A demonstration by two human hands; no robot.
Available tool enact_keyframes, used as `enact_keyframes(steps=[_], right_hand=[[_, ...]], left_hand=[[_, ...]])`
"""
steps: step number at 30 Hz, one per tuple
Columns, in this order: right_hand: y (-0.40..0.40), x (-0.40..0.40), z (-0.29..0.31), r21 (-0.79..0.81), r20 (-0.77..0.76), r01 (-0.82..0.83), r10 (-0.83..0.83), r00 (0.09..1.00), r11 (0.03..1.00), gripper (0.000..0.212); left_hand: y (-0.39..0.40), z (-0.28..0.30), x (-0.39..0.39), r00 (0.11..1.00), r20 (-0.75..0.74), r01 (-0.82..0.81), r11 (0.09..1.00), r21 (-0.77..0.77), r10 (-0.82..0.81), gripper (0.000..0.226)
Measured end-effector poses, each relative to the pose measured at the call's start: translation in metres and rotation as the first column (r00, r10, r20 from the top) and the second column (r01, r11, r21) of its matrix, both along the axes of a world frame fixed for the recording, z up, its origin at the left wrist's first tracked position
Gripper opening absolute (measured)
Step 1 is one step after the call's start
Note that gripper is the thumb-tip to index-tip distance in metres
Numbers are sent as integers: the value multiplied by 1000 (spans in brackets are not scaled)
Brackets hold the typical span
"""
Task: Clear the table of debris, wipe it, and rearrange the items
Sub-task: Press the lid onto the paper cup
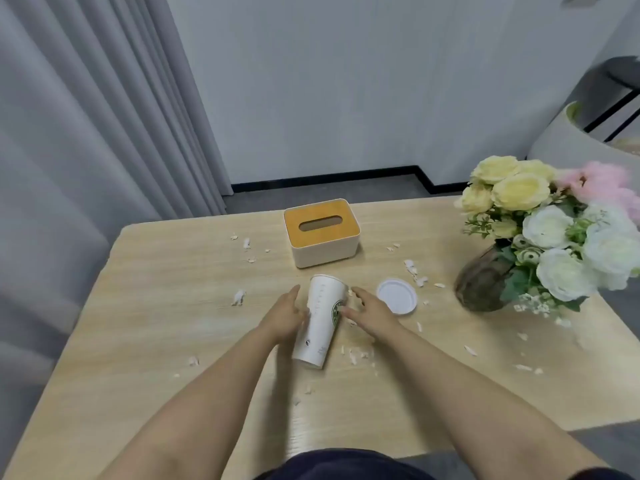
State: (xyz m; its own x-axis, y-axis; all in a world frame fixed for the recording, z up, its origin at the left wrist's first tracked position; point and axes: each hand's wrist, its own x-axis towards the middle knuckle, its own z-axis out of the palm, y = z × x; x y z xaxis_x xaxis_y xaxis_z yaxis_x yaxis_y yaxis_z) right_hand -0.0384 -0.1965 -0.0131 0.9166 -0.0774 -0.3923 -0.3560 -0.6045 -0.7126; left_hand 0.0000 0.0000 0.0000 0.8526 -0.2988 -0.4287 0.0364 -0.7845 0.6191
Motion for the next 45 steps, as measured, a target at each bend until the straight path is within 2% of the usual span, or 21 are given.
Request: enact_keyframes(steps=[4, 7, 10, 14, 18, 20, 23, 26, 29, 32, 36, 43, 45], right_hand=[[15, -7, -11, 38, -88, 11, -7, 996, 999, 66], [24, -6, -14, 139, -121, 71, -54, 991, 988, 56], [30, -5, -9, 241, -86, 166, -149, 985, 956, 52], [35, 2, 2, 293, 5, 220, -232, 973, 930, 40], [43, 12, 9, 422, 9, 307, -342, 939, 853, 23], [45, 16, 16, 459, 2, 322, -364, 931, 828, 16], [43, 25, 25, 478, -33, 324, -352, 935, 816, 37], [39, 30, 35, 547, -136, 336, -315, 939, 767, 60], [37, 30, 46, 634, -148, 276, -238, 960, 723, 51], [34, 30, 46, 650, -116, 248, -229, 967, 718, 47], [30, 28, 44, 634, -96, 248, -244, 965, 733, 48], [13, 16, 44, 669, -119, 244, -223, 967, 702, 36], [0, 13, 42, 647, -106, 280, -280, 954, 709, 31]], left_hand=[[-9, -7, -10, 992, -123, -32, 999, 19, 34, 61], [-14, -9, -14, 981, -182, -67, 998, -17, 63, 59], [-12, -9, -13, 974, -197, -133, 988, -80, 115, 61], [-10, -3, -11, 953, -203, -265, 946, -188, 227, 72], [-3, 2, -10, 961, -137, -264, 939, -219, 238, 94], [3, 2, -11, 952, -129, -302, 923, -238, 278, 94], [10, 11, -13, 921, -256, -374, 848, -374, 293, 97], [14, 22, -12, 896, -399, -389, 774, -499, 194, 105], [17, 27, -11, 881, -464, -360, 764, -536, 90, 98], [16, 30, -9, 890, -450, -317, 804, -504, 68, 97], [10, 35, 0, 914, -366, -351, 799, -489, 177, 101], [-14, 34, 2, 937, -292, -312, 839, -446, 193, 85], [-18, 31, 0, 934, -295, -320, 836, -447, 199, 81]])
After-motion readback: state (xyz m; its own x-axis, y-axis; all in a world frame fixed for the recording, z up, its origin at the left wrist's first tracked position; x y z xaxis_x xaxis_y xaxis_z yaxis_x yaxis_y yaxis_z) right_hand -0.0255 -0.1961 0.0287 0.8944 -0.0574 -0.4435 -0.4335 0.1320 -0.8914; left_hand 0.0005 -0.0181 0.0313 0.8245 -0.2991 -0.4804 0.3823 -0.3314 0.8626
